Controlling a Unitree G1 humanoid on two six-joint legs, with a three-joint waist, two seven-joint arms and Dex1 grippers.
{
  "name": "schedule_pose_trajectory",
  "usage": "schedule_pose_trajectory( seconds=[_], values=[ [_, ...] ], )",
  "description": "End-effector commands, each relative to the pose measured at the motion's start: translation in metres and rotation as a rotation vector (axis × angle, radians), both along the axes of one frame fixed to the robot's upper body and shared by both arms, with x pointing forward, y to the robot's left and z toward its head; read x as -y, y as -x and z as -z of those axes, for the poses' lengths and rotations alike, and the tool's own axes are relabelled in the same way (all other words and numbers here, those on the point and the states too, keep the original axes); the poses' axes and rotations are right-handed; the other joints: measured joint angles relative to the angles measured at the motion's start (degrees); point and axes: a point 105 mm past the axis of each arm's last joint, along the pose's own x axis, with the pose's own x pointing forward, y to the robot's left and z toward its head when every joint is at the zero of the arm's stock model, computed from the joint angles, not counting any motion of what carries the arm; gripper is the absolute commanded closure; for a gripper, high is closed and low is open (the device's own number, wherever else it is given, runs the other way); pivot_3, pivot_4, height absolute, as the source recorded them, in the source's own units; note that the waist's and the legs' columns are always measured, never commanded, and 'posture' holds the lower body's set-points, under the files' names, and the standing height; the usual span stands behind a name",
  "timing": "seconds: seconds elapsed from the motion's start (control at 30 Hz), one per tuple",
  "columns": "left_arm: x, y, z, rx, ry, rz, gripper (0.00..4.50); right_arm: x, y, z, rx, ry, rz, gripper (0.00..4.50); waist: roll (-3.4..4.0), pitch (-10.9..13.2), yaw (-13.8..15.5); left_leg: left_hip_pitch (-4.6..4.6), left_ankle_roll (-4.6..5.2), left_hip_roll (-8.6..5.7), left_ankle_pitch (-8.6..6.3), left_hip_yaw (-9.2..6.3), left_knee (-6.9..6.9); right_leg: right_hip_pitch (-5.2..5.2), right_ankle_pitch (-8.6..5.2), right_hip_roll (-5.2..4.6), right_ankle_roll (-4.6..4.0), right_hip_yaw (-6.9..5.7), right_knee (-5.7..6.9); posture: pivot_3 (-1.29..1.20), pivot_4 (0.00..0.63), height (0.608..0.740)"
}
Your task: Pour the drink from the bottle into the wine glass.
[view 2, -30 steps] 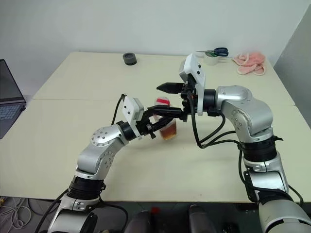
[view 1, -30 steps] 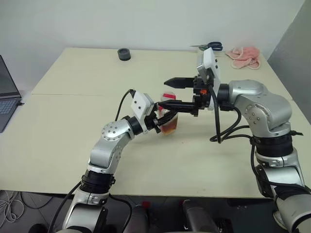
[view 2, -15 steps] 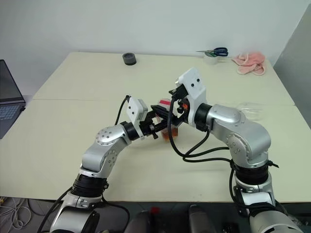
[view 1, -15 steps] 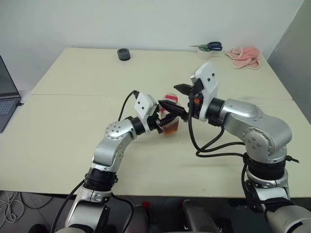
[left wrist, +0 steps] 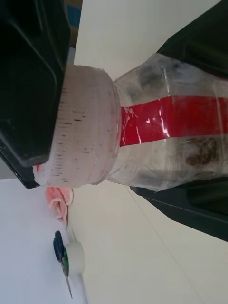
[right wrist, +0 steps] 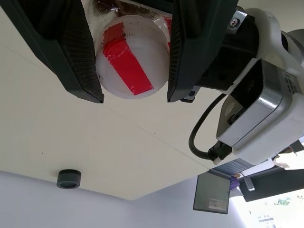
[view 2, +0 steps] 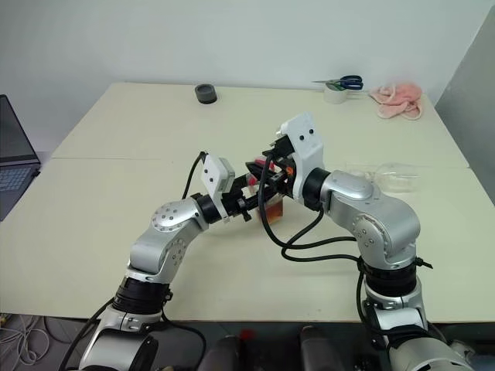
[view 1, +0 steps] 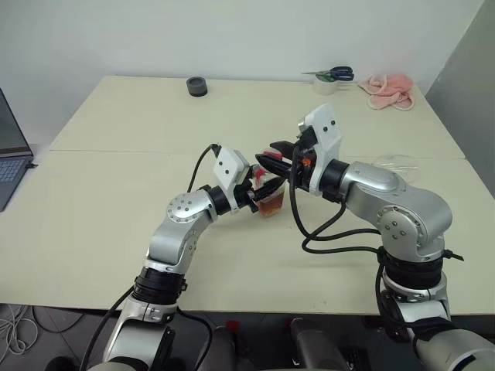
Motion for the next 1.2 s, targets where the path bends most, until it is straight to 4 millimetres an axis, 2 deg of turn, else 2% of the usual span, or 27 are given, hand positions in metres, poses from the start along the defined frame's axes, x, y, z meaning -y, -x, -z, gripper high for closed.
schedule_pose_trajectory(
  seconds=[0.03,0.1,0.27,0.33,0.4,0.5,0.57,0.9,1.03,1.13,1.17,1.2],
  values=[
    [-0.001,0.005,-0.017,0.076,0.016,0.002,2.65,-0.004,0.004,-0.006,0.032,0.001,-0.034,2.73,0.00,0.00,-0.01,0.00,0.00,0.00,0.00,0.00,0.00,0.00,0.00,0.00,0.00,0.00,0.00,0.00,0.150,0.740],
    [-0.001,0.004,-0.017,0.078,0.018,0.000,2.65,-0.006,0.005,-0.004,0.028,0.017,-0.071,2.73,0.00,0.00,-0.01,0.00,0.00,0.00,0.00,0.00,0.00,0.00,0.00,0.00,0.00,0.00,0.00,0.00,0.150,0.740],
    [-0.001,0.005,-0.019,0.079,0.025,0.004,2.65,-0.016,0.017,-0.009,0.077,0.009,-0.361,2.73,0.00,0.00,-0.05,0.00,0.00,-0.02,0.00,0.01,0.01,0.00,0.00,0.00,0.00,0.00,-0.02,0.00,0.150,0.740],
    [0.000,0.007,-0.018,0.077,0.023,0.015,2.66,-0.021,0.040,-0.019,0.085,0.005,-0.673,2.73,0.01,0.03,-0.06,0.01,0.01,-0.02,0.00,0.03,0.01,0.01,0.00,0.00,0.00,0.01,-0.02,0.00,0.150,0.740],
    [0.001,0.008,-0.018,0.077,0.022,0.019,2.66,-0.018,0.049,-0.024,0.108,0.019,-0.836,2.73,0.01,0.05,-0.06,0.01,0.01,-0.04,0.00,0.03,0.00,0.01,0.00,-0.01,0.00,0.00,-0.03,0.00,0.150,0.740],
    [-0.002,0.011,-0.022,0.084,0.025,0.010,2.66,-0.019,0.016,-0.030,0.174,0.060,-0.800,2.73,0.01,0.05,-0.37,0.05,0.01,0.00,-0.01,0.04,-0.03,0.01,0.00,0.01,0.00,0.00,-0.04,0.00,0.150,0.740],
    [-0.005,0.012,-0.020,0.079,0.026,-0.003,2.66,-0.019,0.004,-0.025,0.188,0.096,-0.789,2.73,0.02,0.05,-0.70,0.14,0.02,0.06,-0.01,0.08,-0.04,0.02,0.00,0.08,-0.01,0.06,0.01,0.00,0.150,0.740],
    [-0.007,0.015,-0.016,0.062,0.036,-0.029,2.67,-0.015,0.002,-0.029,0.161,0.097,-0.767,2.73,0.04,0.07,0.18,-0.03,0.00,-0.03,0.00,0.02,0.01,-0.02,0.01,-0.10,-0.01,-0.01,-0.02,0.00,0.150,0.740],
    [-0.004,0.013,-0.016,0.061,0.034,-0.016,2.67,-0.010,0.003,-0.036,0.182,0.096,-0.734,1.36,0.04,0.07,0.23,-0.01,0.00,-0.01,0.00,0.00,0.01,-0.02,0.01,-0.07,-0.01,-0.03,0.00,0.00,0.150,0.740],
    [-0.003,0.011,-0.015,0.058,0.030,-0.005,2.67,-0.002,0.001,-0.051,0.248,0.077,-0.646,0.29,0.04,0.07,0.24,0.00,0.00,0.00,0.00,0.00,0.00,-0.02,0.01,-0.05,-0.01,-0.04,0.02,0.00,0.150,0.740],
    [-0.002,0.011,-0.014,0.056,0.030,-0.003,2.67,0.001,-0.001,-0.056,0.274,0.072,-0.597,0.00,0.04,0.07,0.24,0.00,0.00,0.00,0.00,-0.01,0.00,-0.02,0.01,-0.05,-0.01,-0.04,0.01,0.00,0.150,0.740],
    [-0.002,0.011,-0.014,0.056,0.030,-0.002,2.67,0.004,-0.002,-0.061,0.294,0.069,-0.560,0.00,0.04,0.07,0.26,-0.01,0.00,0.00,0.00,0.00,0.00,-0.02,0.01,-0.06,-0.01,-0.04,0.01,0.00,0.150,0.740]
  ],
)
